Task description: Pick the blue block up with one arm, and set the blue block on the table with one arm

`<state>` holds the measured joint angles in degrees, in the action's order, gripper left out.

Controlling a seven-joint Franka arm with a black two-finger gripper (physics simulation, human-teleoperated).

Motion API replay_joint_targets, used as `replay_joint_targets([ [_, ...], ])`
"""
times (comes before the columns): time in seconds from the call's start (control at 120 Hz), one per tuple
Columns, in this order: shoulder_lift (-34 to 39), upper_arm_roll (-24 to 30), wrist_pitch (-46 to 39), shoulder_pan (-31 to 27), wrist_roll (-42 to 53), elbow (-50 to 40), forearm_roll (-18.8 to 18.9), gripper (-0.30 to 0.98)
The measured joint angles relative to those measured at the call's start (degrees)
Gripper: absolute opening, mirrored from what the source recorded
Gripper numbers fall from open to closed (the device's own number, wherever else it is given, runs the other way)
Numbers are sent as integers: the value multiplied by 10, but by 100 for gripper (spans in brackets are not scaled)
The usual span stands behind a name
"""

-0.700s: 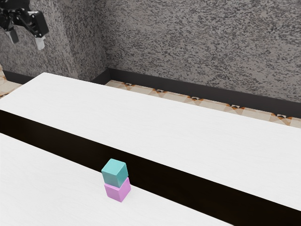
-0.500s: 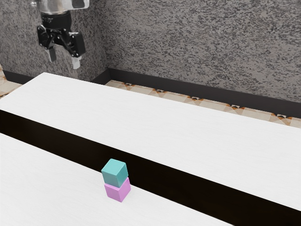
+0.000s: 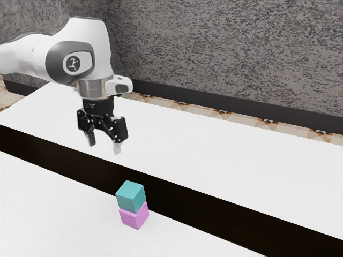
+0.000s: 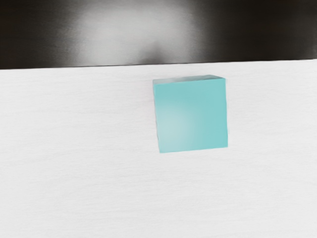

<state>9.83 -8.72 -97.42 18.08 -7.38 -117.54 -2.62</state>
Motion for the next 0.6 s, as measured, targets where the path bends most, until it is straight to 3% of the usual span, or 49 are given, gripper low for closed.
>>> replay_joint_targets([
  [0.25,-10,6,-97,23,-34,-81,-26,69],
  [0.6,-50,5,-140,35,-74,-111,-29,69],
])
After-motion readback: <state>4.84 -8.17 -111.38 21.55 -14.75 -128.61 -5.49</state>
